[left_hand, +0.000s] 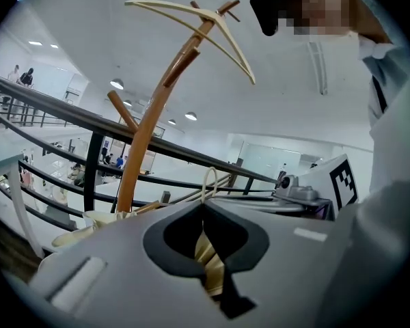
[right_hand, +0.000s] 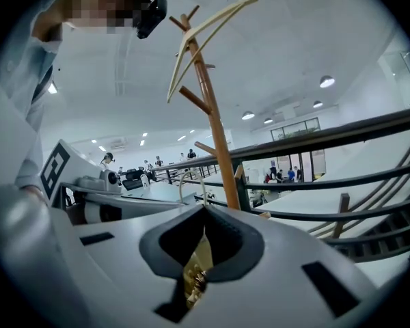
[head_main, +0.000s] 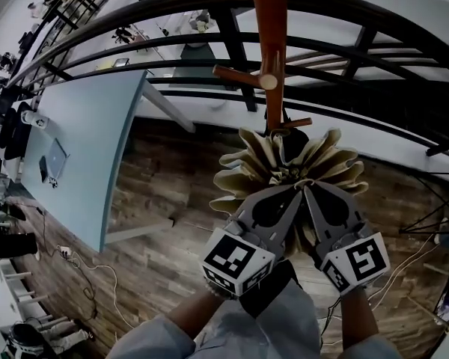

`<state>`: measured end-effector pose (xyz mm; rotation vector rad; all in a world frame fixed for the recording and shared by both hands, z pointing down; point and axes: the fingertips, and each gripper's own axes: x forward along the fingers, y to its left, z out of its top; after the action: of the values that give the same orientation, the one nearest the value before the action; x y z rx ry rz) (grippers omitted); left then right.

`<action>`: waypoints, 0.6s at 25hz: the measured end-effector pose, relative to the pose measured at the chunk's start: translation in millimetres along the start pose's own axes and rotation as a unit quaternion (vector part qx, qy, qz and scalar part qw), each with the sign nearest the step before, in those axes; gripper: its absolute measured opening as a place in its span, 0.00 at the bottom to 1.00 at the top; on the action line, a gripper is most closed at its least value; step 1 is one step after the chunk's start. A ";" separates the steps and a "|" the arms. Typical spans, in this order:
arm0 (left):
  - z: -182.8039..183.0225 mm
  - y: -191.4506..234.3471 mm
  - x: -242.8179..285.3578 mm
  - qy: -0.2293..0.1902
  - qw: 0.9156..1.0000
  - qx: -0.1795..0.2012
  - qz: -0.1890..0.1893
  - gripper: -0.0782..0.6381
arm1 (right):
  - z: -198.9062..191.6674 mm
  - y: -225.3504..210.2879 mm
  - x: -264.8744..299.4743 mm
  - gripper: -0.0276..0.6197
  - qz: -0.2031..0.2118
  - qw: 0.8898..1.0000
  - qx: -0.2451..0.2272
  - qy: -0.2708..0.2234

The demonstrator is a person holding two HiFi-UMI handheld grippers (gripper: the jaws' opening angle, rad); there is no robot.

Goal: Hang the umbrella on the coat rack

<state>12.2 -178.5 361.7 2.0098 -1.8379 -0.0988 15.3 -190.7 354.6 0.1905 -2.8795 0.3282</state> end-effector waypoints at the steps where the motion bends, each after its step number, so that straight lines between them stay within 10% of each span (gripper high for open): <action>1: -3.1 3.6 4.2 0.002 1.000 -0.001 0.003 0.12 | -4.0 -3.9 3.1 0.05 0.002 1.000 0.000 0.003; 15: -43.0 42.6 60.0 0.020 0.999 -0.021 0.028 0.12 | -47.3 -61.3 39.7 0.05 -0.010 0.999 0.029 0.011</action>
<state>-6.2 -227.6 428.9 1.9169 -1.8504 -0.0802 -3.1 -242.9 421.9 0.2235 -2.8456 0.4086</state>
